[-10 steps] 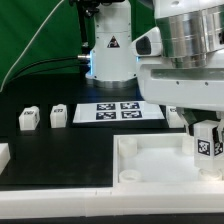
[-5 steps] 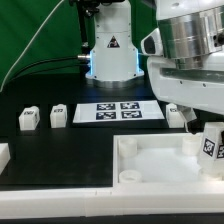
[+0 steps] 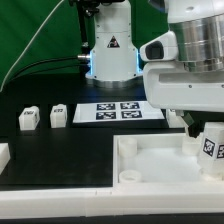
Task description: Assemble one leg
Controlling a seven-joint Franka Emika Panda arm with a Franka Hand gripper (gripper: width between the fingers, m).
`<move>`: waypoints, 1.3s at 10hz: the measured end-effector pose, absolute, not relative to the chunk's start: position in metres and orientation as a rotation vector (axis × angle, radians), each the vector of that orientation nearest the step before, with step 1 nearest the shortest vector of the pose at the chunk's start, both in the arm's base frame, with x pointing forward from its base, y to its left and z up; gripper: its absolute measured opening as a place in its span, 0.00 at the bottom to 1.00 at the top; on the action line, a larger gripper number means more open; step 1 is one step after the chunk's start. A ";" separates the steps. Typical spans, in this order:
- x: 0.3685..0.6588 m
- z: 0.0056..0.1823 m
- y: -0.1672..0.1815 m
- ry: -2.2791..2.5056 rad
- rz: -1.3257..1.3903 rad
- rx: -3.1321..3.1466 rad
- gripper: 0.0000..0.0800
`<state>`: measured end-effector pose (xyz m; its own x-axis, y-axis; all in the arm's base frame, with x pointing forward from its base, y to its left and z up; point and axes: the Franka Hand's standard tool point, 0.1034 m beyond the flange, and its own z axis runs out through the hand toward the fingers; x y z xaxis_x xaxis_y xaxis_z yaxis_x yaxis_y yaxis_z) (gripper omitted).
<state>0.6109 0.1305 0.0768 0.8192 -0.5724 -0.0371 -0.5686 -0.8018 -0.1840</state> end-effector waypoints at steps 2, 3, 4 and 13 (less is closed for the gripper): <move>0.610 0.076 0.130 0.462 -0.065 -2.938 0.81; 0.610 0.077 0.130 0.306 -0.074 -2.971 0.81; 0.611 0.078 0.131 0.093 -0.092 -3.010 0.81; 0.617 0.084 0.127 -0.451 -0.113 -3.019 0.68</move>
Offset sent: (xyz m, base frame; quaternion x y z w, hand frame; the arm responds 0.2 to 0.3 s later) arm 0.0048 0.0005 0.0052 -0.0577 0.0016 -0.3172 0.9466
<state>0.6171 0.1267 0.0840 0.9536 0.2884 0.0861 0.2948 -0.9526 -0.0751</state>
